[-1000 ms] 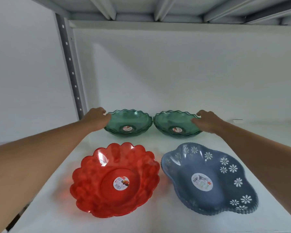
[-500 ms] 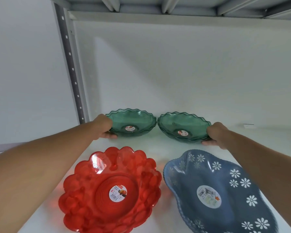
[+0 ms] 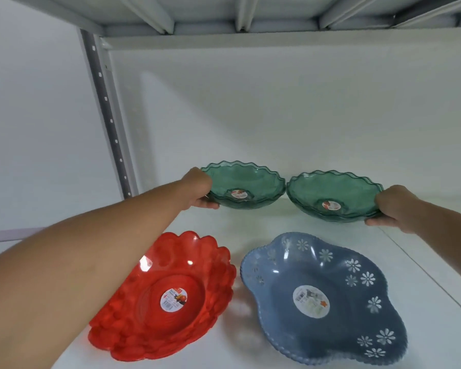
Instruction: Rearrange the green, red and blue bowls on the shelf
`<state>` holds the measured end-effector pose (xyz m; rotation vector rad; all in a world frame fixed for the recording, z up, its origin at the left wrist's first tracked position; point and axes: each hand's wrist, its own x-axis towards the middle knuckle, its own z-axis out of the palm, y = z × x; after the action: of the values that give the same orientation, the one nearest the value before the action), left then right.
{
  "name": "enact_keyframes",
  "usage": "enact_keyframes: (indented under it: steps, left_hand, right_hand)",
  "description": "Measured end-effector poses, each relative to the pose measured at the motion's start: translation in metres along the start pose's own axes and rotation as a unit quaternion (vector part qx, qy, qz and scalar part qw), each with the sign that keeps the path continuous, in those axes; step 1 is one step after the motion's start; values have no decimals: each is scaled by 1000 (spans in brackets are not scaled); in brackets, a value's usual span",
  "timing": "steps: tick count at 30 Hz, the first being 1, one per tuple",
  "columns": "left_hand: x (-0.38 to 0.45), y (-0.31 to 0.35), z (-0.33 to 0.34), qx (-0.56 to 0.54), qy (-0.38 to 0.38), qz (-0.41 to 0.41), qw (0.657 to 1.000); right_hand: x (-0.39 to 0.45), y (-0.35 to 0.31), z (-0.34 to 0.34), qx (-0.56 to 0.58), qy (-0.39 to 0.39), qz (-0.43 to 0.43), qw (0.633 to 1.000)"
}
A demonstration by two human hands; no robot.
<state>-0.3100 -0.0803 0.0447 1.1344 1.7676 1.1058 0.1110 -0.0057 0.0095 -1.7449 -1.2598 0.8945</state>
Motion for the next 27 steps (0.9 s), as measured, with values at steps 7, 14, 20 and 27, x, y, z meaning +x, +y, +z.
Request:
enact_keyframes:
  steps: [7, 14, 20, 27]
  left_hand:
    - [-31, 25, 90, -20, 45, 4, 999]
    - [-66, 40, 180, -75, 54, -25, 995]
    - [-85, 59, 222, -50, 48, -18, 997]
    - [-74, 76, 250, -48, 28, -23, 998]
  right_hand:
    - [9, 27, -91, -9, -2, 5, 1000]
    - [24, 70, -187, 14, 16, 49, 999]
    - [39, 90, -228, 41, 29, 73, 996]
    - [45, 108, -259, 46, 57, 96, 993]
